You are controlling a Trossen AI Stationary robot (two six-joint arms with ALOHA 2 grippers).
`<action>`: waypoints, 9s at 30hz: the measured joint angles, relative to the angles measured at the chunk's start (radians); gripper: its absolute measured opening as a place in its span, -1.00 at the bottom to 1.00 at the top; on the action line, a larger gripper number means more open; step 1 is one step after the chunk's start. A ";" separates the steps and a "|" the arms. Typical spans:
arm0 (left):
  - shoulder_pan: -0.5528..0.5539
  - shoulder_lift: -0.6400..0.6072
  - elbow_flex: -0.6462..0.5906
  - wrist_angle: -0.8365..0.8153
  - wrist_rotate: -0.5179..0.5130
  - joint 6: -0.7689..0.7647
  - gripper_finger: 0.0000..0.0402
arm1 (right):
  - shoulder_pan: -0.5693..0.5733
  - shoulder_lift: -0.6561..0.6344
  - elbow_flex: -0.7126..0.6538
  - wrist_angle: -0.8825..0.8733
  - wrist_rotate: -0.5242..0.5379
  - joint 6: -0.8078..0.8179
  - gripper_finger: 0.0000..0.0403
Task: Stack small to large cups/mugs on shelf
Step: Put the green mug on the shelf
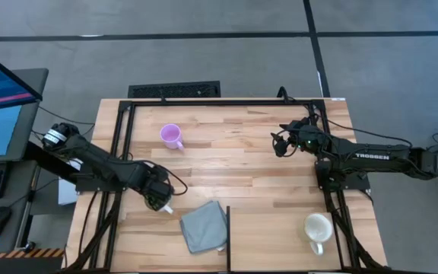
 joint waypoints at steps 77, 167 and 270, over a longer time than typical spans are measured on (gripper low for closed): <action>0.496 0.845 1.165 -0.010 0.198 1.277 -0.99 | 0.068 0.000 0.000 0.000 -0.003 0.002 0.45; 0.404 0.911 1.120 0.218 0.223 1.334 -0.86 | 0.068 0.000 0.000 -0.031 0.000 -0.023 0.45; 0.381 0.913 1.191 0.109 0.076 1.284 -0.08 | 0.068 0.000 0.000 -0.031 0.000 -0.025 0.45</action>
